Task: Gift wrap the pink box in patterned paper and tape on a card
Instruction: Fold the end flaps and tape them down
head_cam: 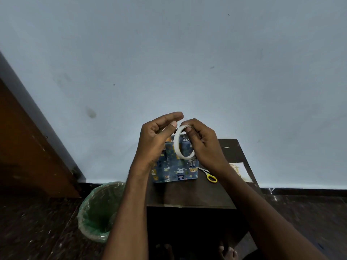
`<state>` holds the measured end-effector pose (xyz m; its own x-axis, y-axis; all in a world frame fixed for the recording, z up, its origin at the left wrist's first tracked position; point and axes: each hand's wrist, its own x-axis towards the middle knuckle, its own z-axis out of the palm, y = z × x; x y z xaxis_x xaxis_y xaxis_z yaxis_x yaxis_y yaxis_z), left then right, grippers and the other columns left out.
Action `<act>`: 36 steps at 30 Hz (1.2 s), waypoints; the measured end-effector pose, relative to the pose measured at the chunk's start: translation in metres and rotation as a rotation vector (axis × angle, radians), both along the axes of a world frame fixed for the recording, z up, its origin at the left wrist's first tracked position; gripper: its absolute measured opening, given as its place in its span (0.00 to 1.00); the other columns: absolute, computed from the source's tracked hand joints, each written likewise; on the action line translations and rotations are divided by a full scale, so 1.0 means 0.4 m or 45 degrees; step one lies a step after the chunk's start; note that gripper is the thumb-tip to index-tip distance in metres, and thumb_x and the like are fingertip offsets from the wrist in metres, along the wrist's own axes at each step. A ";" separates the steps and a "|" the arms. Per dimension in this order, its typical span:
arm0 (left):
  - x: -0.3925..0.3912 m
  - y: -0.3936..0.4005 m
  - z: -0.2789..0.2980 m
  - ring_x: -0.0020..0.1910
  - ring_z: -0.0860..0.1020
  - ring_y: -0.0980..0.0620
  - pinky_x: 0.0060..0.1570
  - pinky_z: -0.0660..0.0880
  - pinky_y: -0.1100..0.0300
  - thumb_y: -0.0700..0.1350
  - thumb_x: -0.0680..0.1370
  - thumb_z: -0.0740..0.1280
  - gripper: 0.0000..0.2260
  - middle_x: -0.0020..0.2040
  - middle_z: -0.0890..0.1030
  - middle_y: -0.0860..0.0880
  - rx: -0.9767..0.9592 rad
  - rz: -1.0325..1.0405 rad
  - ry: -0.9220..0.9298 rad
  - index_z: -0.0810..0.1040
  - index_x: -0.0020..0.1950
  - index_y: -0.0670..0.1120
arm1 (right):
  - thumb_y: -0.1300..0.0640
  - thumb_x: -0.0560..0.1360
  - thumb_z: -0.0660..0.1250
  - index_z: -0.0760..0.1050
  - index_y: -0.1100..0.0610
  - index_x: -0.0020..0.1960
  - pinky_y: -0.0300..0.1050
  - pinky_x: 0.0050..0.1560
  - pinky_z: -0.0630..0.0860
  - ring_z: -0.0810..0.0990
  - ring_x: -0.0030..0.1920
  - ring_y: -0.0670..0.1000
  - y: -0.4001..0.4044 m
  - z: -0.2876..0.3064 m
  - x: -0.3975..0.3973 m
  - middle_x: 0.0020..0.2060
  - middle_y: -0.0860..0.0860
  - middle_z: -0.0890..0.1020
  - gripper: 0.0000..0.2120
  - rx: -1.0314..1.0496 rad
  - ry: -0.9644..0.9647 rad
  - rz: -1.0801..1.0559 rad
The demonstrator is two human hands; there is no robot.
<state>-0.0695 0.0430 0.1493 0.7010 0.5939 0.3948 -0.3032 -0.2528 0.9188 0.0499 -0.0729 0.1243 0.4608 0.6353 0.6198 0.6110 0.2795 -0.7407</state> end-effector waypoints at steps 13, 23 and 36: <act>-0.014 0.005 0.015 0.61 0.85 0.47 0.59 0.80 0.60 0.38 0.82 0.70 0.10 0.59 0.88 0.46 -0.068 -0.126 0.040 0.86 0.61 0.38 | 0.59 0.84 0.64 0.82 0.47 0.54 0.44 0.55 0.75 0.81 0.55 0.48 0.005 -0.016 0.021 0.48 0.40 0.84 0.10 -0.094 0.041 0.042; -0.018 0.013 0.016 0.58 0.87 0.47 0.57 0.82 0.59 0.39 0.78 0.75 0.08 0.56 0.89 0.46 -0.158 -0.106 0.110 0.88 0.55 0.37 | 0.59 0.83 0.67 0.82 0.43 0.56 0.39 0.54 0.74 0.80 0.55 0.46 -0.001 -0.018 0.029 0.49 0.33 0.82 0.11 -0.129 -0.039 0.004; -0.004 0.005 0.007 0.64 0.83 0.55 0.59 0.78 0.66 0.40 0.81 0.72 0.07 0.57 0.89 0.48 -0.169 0.045 -0.031 0.87 0.55 0.39 | 0.61 0.85 0.63 0.83 0.57 0.55 0.43 0.54 0.77 0.84 0.53 0.50 0.002 -0.025 0.037 0.50 0.48 0.86 0.09 -0.170 0.011 0.020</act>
